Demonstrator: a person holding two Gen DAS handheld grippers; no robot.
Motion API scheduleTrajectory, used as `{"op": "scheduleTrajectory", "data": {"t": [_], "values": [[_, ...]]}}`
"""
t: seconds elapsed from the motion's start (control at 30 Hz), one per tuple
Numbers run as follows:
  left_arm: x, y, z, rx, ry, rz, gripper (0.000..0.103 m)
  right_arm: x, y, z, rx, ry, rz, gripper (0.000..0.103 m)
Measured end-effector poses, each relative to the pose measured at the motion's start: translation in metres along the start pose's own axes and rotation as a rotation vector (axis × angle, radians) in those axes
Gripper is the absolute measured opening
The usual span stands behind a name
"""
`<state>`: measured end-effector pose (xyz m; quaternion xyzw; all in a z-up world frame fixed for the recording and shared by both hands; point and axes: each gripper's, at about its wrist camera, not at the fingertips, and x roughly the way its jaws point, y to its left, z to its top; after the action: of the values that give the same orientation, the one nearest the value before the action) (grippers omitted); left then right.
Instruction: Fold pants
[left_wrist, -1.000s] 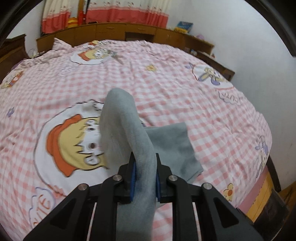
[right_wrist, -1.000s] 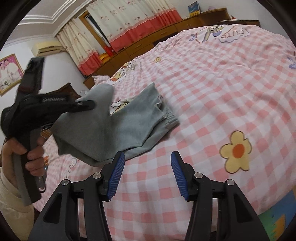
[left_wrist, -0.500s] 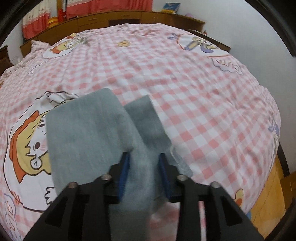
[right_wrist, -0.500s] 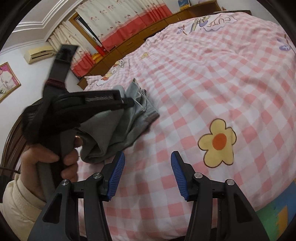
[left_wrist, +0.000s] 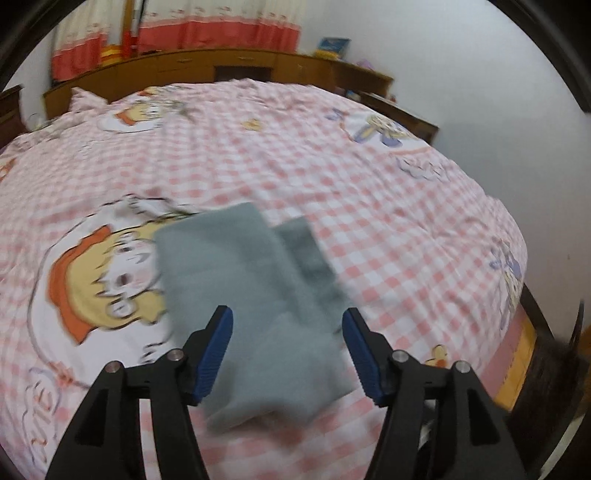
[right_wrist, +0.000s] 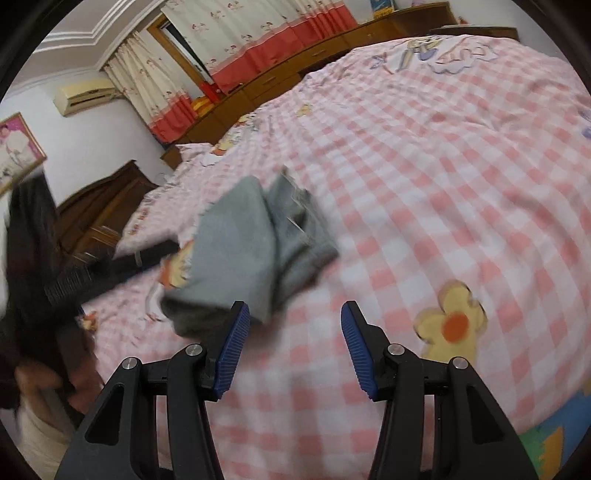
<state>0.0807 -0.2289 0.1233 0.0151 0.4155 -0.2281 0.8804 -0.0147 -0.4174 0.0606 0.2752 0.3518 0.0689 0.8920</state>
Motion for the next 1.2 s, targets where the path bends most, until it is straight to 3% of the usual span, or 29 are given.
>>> {"op": "scheduleTrajectory", "data": {"t": [0.2,0.4,0.53,0.63,0.67,0.77,0.97,1.07,1.2], "values": [[-0.003,0.047,-0.027,-0.075,0.011,0.085,0.067,0.022,0.029,0.041,-0.055,0.047,0.084,0.054],[0.018,0.061,-0.049,-0.150,0.080,-0.035,0.067,0.081,0.047,0.070,-0.134,0.161,0.044,0.054],[0.037,0.059,-0.063,-0.134,0.144,-0.026,0.067,0.121,0.047,0.069,-0.174,0.247,-0.011,0.054],[0.038,0.063,-0.069,-0.135,0.125,-0.050,0.069,0.140,0.046,0.066,-0.181,0.287,-0.022,0.053],[0.037,0.064,-0.068,-0.133,0.123,-0.055,0.069,0.141,0.047,0.066,-0.185,0.283,-0.025,0.051],[0.036,0.064,-0.069,-0.137,0.116,-0.062,0.069,0.135,0.057,0.065,-0.231,0.262,-0.026,0.012],[0.023,0.070,-0.064,-0.171,0.094,-0.081,0.070,0.082,0.082,0.088,-0.319,0.154,0.045,0.010],[0.008,0.071,-0.058,-0.204,0.042,-0.147,0.074,0.074,0.081,0.097,-0.356,0.139,0.015,0.010],[0.003,0.062,-0.051,-0.192,0.026,-0.171,0.075,0.096,0.059,0.098,-0.385,0.175,-0.082,0.010]]}}
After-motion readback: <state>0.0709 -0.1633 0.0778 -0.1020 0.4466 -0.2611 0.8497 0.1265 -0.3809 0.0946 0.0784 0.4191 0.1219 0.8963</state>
